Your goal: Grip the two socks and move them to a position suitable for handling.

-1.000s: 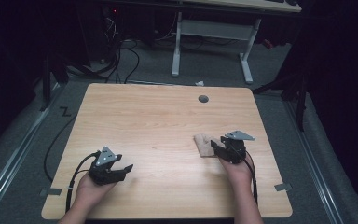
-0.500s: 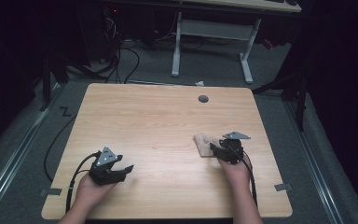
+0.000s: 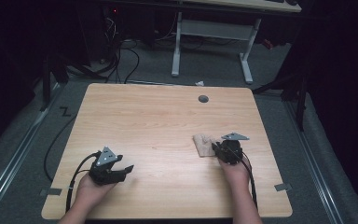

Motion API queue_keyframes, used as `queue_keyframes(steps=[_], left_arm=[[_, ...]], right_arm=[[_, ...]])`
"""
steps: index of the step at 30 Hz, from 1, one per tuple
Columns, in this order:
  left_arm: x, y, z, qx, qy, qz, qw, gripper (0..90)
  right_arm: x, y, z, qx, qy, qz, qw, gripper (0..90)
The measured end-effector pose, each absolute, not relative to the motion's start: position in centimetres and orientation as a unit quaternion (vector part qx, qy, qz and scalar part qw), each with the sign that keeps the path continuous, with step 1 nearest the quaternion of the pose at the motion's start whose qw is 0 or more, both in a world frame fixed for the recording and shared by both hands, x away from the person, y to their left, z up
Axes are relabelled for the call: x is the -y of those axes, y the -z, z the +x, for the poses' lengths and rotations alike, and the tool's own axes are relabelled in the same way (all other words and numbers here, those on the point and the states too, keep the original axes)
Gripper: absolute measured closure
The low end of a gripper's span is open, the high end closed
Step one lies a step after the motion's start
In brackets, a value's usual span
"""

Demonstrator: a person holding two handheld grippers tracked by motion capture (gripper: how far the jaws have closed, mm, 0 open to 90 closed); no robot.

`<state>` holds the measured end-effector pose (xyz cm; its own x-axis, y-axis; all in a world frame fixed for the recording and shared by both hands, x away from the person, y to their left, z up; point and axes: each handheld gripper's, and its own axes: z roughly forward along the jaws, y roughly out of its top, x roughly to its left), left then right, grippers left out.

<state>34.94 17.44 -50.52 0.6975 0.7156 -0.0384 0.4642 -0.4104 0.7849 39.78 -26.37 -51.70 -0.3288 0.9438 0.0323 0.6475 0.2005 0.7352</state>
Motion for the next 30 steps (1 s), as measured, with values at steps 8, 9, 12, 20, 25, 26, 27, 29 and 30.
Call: queue_keyframes(steps=[8,9,12,20,25,26,27,29,30], left_arm=[[-17.6,50.4,35.0,-0.357,-0.152,0.825,0.411,38.6],[-17.5,50.4,34.9,-0.356,-0.153,0.825,0.412,38.6],[-17.5,50.4,34.9,-0.356,-0.154,0.825,0.412,38.6],[-17.6,50.3,34.9,-0.355,-0.155,0.825,0.412,38.5],[-17.6,50.3,34.9,-0.355,-0.155,0.823,0.415,38.4],[-17.6,50.3,34.9,-0.354,-0.155,0.824,0.414,38.5],[-17.6,50.3,34.9,-0.354,-0.155,0.824,0.414,38.5],[-17.6,50.3,34.9,-0.354,-0.155,0.825,0.414,38.5],[-17.6,50.3,34.9,-0.354,-0.155,0.825,0.413,38.4]], right_arm=[[26.0,51.0,39.1,-0.747,-0.346,0.520,0.229,85.6],[25.9,50.9,39.0,-0.746,-0.349,0.518,0.231,85.6],[25.6,50.2,38.4,-0.745,-0.360,0.510,0.238,85.7],[25.0,49.1,37.4,-0.743,-0.376,0.494,0.249,85.8],[24.5,48.2,36.8,-0.741,-0.386,0.484,0.261,85.8],[24.3,47.7,36.5,-0.739,-0.393,0.478,0.267,85.8],[24.3,47.7,36.5,-0.739,-0.393,0.478,0.267,85.8],[24.1,47.2,36.2,-0.739,-0.397,0.470,0.272,85.8],[23.9,46.7,35.8,-0.737,-0.403,0.465,0.279,85.8]])
